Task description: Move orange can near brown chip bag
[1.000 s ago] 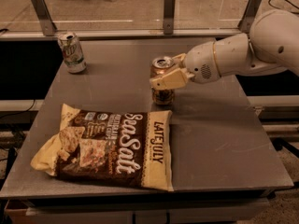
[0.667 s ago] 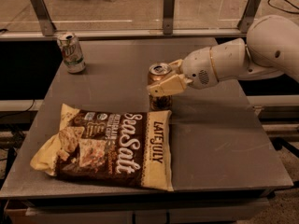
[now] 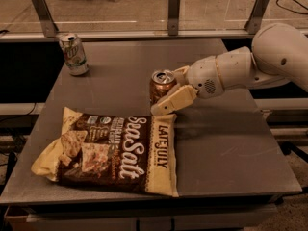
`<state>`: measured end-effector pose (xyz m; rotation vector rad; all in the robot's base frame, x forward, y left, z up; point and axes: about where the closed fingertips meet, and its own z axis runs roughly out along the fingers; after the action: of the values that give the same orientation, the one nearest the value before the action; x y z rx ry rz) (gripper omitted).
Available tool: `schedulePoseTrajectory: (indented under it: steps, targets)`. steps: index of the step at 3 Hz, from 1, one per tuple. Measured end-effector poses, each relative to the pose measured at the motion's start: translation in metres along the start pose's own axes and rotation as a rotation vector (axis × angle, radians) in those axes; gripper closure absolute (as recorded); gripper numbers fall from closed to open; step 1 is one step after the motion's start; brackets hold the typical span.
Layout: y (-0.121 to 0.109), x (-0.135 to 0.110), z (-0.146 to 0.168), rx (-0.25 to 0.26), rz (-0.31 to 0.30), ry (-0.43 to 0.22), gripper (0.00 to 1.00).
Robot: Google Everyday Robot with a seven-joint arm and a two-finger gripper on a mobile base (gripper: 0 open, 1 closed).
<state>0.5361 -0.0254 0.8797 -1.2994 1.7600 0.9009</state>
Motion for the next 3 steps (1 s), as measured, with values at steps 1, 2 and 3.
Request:
schedulePoseTrajectory:
  steps: [1, 2, 3]
  targets:
    - [0.003, 0.003, -0.002, -0.015, -0.010, -0.004, 0.00]
    - [-0.013, 0.000, -0.041, 0.055, -0.045, -0.022, 0.00]
    - [-0.044, -0.010, -0.107, 0.175, -0.104, -0.044, 0.00]
